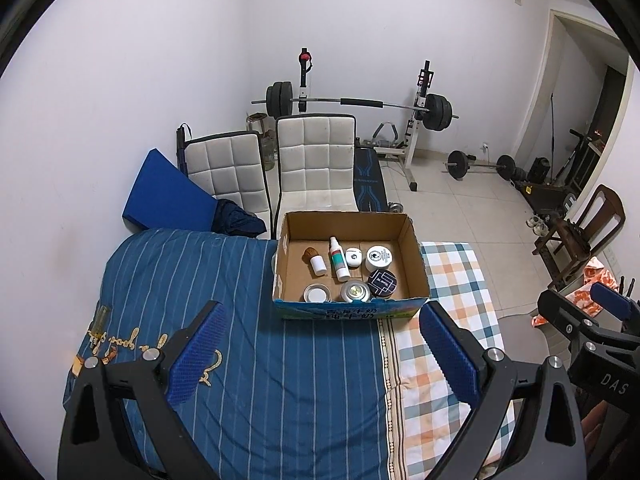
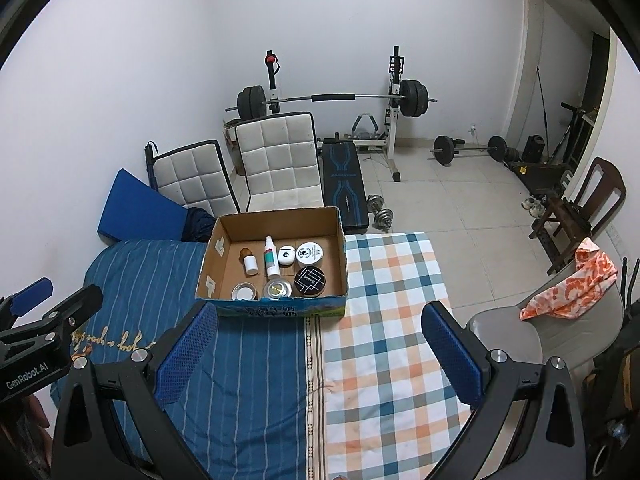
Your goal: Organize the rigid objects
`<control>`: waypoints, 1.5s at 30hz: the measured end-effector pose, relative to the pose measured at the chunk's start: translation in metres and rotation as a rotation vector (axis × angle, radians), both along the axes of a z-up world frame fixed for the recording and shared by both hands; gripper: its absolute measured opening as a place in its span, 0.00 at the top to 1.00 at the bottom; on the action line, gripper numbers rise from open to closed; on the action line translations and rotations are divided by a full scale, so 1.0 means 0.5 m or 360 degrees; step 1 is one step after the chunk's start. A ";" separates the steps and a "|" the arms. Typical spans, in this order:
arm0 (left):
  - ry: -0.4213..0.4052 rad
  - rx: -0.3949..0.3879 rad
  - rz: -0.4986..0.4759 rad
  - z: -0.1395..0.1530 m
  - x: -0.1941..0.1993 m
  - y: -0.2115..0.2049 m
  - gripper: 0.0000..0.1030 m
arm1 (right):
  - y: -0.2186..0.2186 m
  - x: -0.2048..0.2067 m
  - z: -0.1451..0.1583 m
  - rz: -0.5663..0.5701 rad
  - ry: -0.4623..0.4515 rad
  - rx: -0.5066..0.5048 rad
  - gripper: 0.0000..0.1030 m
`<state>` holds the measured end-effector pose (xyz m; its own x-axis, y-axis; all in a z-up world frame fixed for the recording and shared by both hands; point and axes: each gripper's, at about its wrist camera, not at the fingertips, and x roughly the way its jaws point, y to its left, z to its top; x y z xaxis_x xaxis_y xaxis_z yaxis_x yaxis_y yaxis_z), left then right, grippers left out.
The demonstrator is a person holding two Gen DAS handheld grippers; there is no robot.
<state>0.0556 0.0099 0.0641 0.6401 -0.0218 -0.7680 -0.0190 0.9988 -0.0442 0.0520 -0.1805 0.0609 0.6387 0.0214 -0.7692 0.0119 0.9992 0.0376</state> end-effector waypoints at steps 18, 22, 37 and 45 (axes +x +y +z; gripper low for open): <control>-0.0003 -0.0018 -0.0009 0.001 0.000 0.011 0.04 | 0.003 0.002 0.017 -0.0027 -0.0009 -0.0013 0.00; -0.0003 -0.0020 -0.0007 0.001 0.001 0.011 0.04 | 0.003 0.003 0.017 -0.0024 -0.0009 -0.0014 0.00; -0.0029 -0.0017 -0.0009 0.014 0.001 0.004 0.04 | 0.006 0.002 0.035 -0.0058 -0.0034 -0.0025 0.00; -0.0061 0.0016 -0.0002 0.020 0.007 -0.004 0.04 | 0.006 0.000 0.046 -0.0085 -0.0042 -0.0030 0.00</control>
<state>0.0592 0.0078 0.0742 0.6691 -0.0149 -0.7430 -0.0163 0.9993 -0.0347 0.0521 -0.1776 0.0838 0.6586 -0.0277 -0.7520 0.0647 0.9977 0.0199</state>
